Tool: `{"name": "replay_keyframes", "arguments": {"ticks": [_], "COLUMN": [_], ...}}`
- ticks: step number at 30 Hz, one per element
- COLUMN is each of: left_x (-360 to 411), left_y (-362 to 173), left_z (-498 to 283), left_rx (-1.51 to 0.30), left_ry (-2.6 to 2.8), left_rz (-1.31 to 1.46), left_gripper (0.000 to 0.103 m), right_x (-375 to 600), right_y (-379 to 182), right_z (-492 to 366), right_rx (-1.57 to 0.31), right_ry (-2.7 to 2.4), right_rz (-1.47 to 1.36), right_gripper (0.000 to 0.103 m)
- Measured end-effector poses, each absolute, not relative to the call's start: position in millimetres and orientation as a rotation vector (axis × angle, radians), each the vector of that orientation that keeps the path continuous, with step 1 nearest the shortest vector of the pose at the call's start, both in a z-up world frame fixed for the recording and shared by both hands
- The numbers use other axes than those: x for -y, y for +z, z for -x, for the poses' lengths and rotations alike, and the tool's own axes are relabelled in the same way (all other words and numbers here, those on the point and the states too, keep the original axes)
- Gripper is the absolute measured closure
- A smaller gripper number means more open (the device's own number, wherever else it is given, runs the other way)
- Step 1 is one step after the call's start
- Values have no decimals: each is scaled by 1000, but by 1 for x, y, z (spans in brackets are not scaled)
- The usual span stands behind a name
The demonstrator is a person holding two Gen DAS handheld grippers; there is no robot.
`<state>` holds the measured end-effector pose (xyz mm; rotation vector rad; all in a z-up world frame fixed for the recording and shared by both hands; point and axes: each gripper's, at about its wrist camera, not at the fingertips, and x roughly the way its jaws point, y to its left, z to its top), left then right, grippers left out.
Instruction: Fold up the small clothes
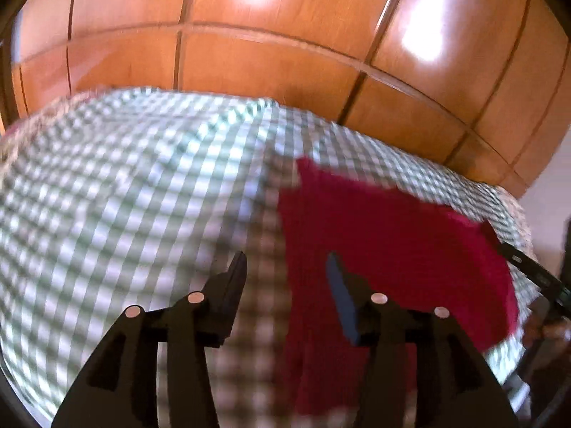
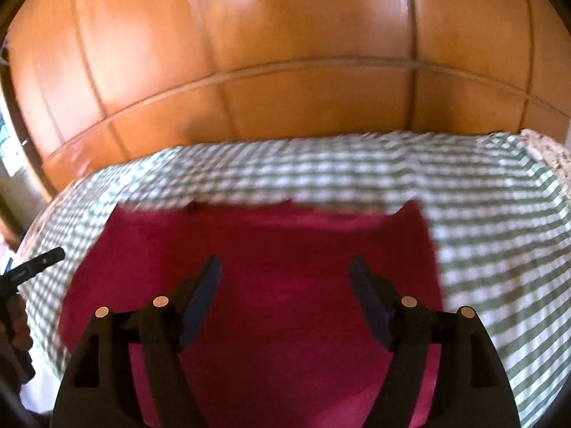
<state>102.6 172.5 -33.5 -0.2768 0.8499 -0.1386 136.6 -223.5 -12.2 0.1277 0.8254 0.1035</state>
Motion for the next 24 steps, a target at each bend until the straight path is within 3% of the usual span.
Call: {"name": "replay_keyframes", "arguments": {"ticks": [6,9,10,11,18,22,24], "left_x": [-185,-175,-170,-165,-154,-155,-152], "left_y": [-59,-71,-77,-81,-85,-60,-43], "left_z": [-46,-45,-47,-50,-41,-26,-23], "left_rx": [-875,-895,-910,-930,-939,-888,-840], "left_ry": [-286,-328,-341,-339,-292,-262,-283], "left_rz": [372,378,365,333,241,252,280], "left_gripper": [56,61,85,95,95,87,78], "right_x": [206,208,206,205,204,202,211], "right_y": [-53,-61,-63,-63,-70,-58,-47], "right_z": [-127,-126,-126,-126,-127,-126,-117], "right_rx": [-923,-910,-910,-908,-876,-900,-911], "right_ry": [115,108,105,103,99,84,82], "right_rz": [-148,-151,-147,-141,-93,-77,-108], "right_gripper": [30,28,27,26,26,25,25]}}
